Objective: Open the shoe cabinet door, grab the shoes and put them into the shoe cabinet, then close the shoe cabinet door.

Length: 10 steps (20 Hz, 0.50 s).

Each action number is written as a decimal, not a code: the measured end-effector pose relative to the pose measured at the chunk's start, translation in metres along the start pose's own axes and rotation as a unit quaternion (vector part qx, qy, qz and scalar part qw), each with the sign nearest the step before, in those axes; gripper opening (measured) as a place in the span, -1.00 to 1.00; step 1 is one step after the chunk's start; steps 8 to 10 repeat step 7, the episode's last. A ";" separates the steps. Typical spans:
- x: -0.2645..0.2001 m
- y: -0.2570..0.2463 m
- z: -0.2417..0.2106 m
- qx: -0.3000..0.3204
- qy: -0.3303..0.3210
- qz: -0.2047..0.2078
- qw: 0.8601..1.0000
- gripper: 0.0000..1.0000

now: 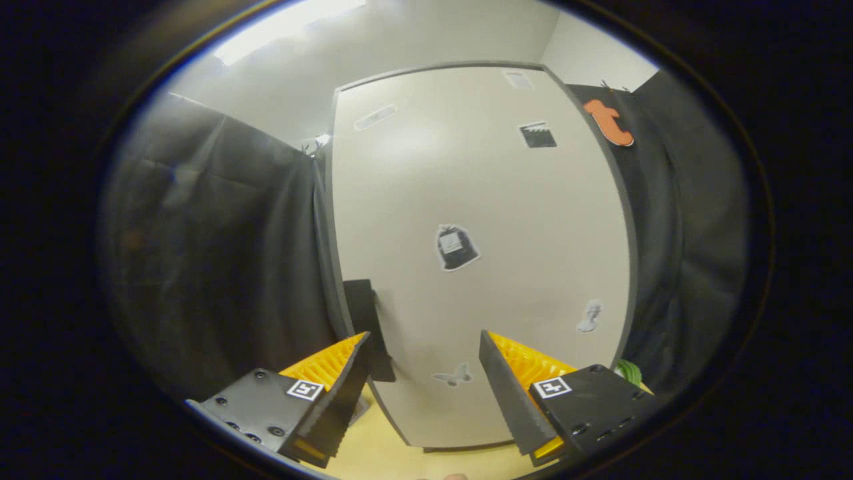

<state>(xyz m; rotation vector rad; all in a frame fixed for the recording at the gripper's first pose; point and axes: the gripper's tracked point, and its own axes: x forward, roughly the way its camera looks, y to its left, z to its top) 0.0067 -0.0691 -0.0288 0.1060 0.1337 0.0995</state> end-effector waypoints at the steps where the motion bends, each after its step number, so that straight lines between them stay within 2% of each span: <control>1: -0.009 -0.011 0.005 -0.003 0.000 -0.002 1.000 0.96; 7: -0.059 -0.088 0.034 -0.030 -0.008 -0.018 0.999 0.96; 10: -0.059 -0.088 0.034 -0.030 -0.008 -0.018 0.999 0.96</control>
